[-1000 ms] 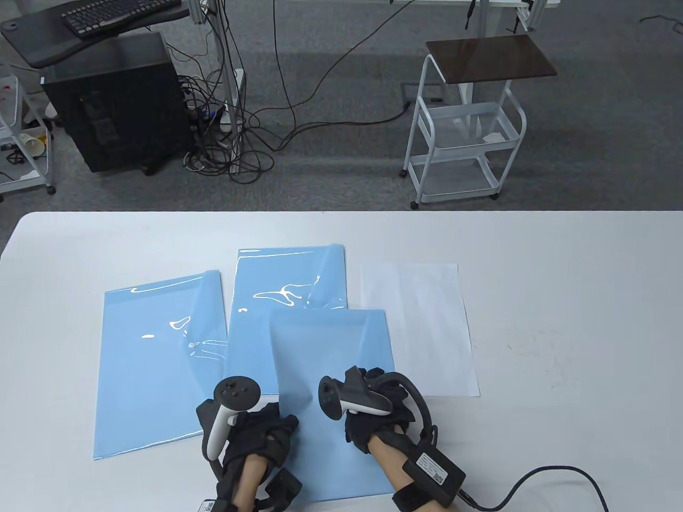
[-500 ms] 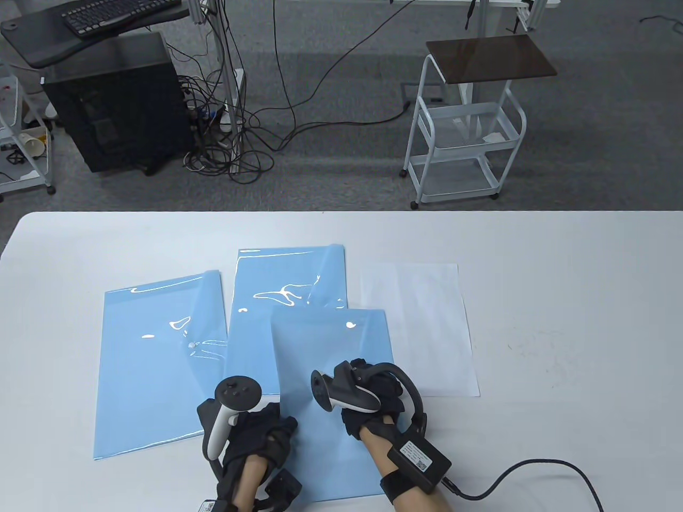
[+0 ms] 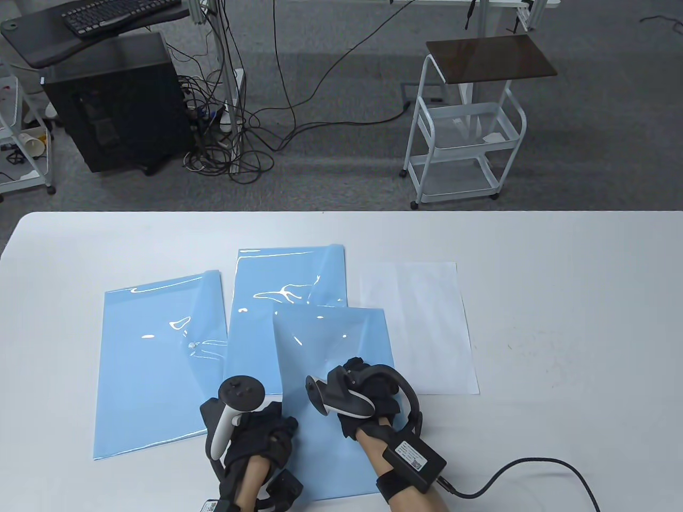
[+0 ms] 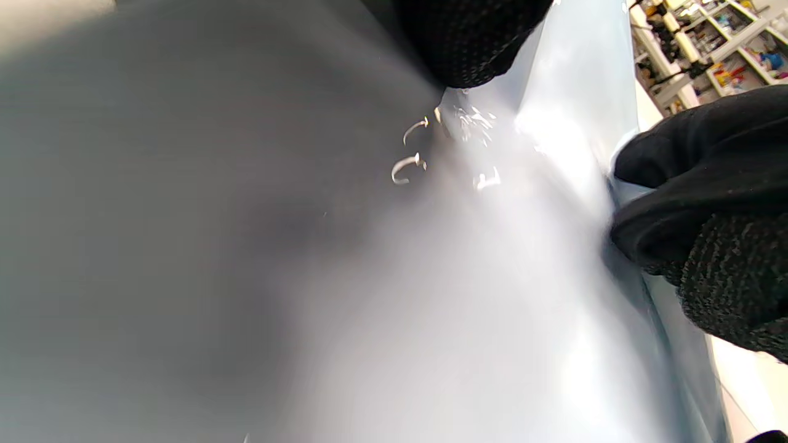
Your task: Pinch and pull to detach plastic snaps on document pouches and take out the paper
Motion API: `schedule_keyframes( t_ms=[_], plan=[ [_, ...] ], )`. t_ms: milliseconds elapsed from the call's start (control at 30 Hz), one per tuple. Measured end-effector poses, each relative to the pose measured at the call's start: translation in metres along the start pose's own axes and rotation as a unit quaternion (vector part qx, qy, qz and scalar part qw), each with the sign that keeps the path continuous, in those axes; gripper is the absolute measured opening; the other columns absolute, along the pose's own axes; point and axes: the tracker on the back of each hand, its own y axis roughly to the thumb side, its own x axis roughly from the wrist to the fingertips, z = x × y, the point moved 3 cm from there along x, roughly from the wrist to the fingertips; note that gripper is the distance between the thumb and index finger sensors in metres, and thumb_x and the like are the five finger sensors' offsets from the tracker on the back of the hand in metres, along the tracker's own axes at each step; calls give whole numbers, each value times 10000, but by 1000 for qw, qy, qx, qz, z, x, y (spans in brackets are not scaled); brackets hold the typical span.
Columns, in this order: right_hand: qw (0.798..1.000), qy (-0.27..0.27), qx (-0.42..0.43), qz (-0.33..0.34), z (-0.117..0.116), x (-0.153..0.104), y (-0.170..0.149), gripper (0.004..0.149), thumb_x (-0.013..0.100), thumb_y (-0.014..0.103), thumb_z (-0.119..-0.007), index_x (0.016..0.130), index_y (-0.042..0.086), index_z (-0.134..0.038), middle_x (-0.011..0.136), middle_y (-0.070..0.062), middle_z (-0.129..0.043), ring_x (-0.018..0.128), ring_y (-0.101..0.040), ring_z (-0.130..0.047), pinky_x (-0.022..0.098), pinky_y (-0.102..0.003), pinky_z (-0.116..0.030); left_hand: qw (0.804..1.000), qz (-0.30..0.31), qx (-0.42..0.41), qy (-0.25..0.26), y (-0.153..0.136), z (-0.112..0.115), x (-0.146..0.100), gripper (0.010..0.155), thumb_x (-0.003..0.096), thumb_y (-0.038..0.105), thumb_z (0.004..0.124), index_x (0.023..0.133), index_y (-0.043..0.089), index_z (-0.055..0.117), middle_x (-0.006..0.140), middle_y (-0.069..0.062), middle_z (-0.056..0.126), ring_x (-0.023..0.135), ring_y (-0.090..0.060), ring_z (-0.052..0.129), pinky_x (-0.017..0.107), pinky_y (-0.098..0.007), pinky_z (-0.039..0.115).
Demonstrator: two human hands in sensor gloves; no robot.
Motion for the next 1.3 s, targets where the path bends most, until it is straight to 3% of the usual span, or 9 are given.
schedule_keyframes(
  t_ms=[267,367,467,533,667,867,1000,1133,1300],
  plan=[
    [993,10,114,-13,6,1,-23,621,523,198,-855,1063,16,-607,867,-221,-924,596,-438,-1023,371,-564,-901,1000,2,-15,-6,-3,0,2,433,555,294,734,947,115,688,731,-29,930,470,-244,1033,359,-377,905],
    [992,-17,127,-9,18,-10,-33,690,526,174,-846,1113,78,-496,1078,-295,-723,810,-562,-856,480,-689,-795,1000,3,-16,-6,-3,0,2,434,556,297,734,948,116,687,733,-30,929,472,-243,1033,359,-376,906],
    [995,-49,86,4,30,-26,-39,724,517,136,-851,1120,151,-450,1186,-267,-504,985,-602,-585,599,-758,-627,1000,3,-19,-7,-3,0,2,434,559,297,734,950,115,684,735,-30,928,475,-244,1031,363,-377,905],
    [997,-64,46,21,35,-36,-41,732,507,125,-865,1115,179,-461,1210,-217,-449,1034,-565,-485,661,-748,-536,1000,4,-16,-5,-3,1,1,435,559,298,734,950,115,684,738,-31,927,476,-244,1032,364,-377,905],
    [998,-29,-15,49,28,-50,-42,733,496,117,-878,1107,179,-477,1220,-176,-423,1059,-512,-404,707,-710,-460,1000,5,-17,-2,-4,1,1,437,559,301,733,952,117,682,740,-30,927,479,-245,1031,366,-377,904],
    [988,-16,-98,114,6,-66,-39,718,435,127,-949,1057,237,-608,1199,-104,-557,1077,-399,-474,752,-616,-482,1000,6,-21,-2,-5,1,1,439,561,303,732,954,115,678,747,-35,924,484,-247,1030,370,-380,904],
    [980,-50,-121,148,-5,-74,-38,617,395,119,-979,953,275,-767,1091,-43,-790,1012,-322,-756,716,-518,-692,1000,6,-22,-2,-5,1,1,439,562,305,731,955,117,678,746,-34,925,482,-247,1031,368,-379,904],
    [992,-24,45,115,-11,-70,-54,524,443,113,-921,940,223,-797,1040,-111,-848,909,-372,-888,637,-504,-817,1000,5,-24,-1,-5,1,1,438,562,305,730,956,121,677,749,-35,924,486,-247,1029,372,-379,902],
    [972,-18,229,40,-7,-69,-87,512,486,143,-864,984,99,-753,1006,-242,-845,819,-470,-913,523,-556,-882,1000,4,-27,-1,-7,0,1,438,563,307,730,957,122,678,747,-32,924,483,-245,1029,370,-377,903]
  ],
)
